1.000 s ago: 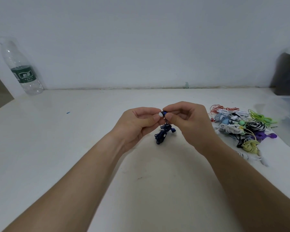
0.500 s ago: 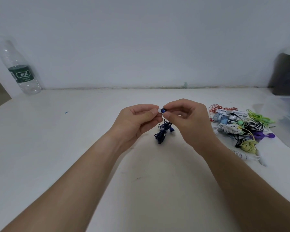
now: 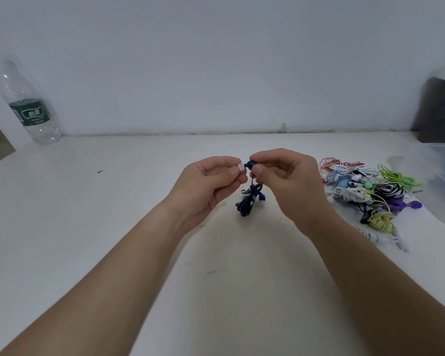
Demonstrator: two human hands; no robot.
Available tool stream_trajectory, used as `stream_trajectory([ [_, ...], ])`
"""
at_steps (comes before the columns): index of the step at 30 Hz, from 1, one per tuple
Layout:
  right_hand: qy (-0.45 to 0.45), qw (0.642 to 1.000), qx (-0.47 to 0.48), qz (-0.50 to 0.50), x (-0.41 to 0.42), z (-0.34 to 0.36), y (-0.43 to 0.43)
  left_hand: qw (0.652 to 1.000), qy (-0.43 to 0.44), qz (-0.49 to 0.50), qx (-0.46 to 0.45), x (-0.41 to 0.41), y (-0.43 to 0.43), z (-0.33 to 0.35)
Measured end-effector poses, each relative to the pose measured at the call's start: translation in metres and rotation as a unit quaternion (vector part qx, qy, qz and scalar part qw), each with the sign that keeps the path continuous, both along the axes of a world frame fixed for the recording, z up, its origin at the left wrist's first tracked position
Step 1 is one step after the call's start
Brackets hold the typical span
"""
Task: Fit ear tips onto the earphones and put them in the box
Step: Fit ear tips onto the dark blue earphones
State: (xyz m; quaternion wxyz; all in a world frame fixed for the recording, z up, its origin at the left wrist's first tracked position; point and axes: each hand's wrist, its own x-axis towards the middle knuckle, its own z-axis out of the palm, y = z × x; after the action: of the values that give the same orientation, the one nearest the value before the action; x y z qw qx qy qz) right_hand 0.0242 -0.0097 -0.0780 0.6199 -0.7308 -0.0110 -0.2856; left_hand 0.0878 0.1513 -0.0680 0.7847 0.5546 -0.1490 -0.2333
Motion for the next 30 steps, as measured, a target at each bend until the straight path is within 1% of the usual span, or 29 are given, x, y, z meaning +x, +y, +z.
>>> stream_trajectory([
  [14,0.006,1.000,-0.019,-0.010,-0.002,0.001,0.003,1.000,-0.017,-0.004,0.007,0.001,0.000,0.000],
  [19,0.011,1.000,-0.012,-0.011,-0.002,0.001,0.002,0.999,-0.026,-0.013,0.014,0.001,0.002,0.000],
  [30,0.041,0.996,0.003,0.073,-0.002,0.001,-0.009,0.998,-0.022,-0.052,0.028,0.001,0.005,0.001],
])
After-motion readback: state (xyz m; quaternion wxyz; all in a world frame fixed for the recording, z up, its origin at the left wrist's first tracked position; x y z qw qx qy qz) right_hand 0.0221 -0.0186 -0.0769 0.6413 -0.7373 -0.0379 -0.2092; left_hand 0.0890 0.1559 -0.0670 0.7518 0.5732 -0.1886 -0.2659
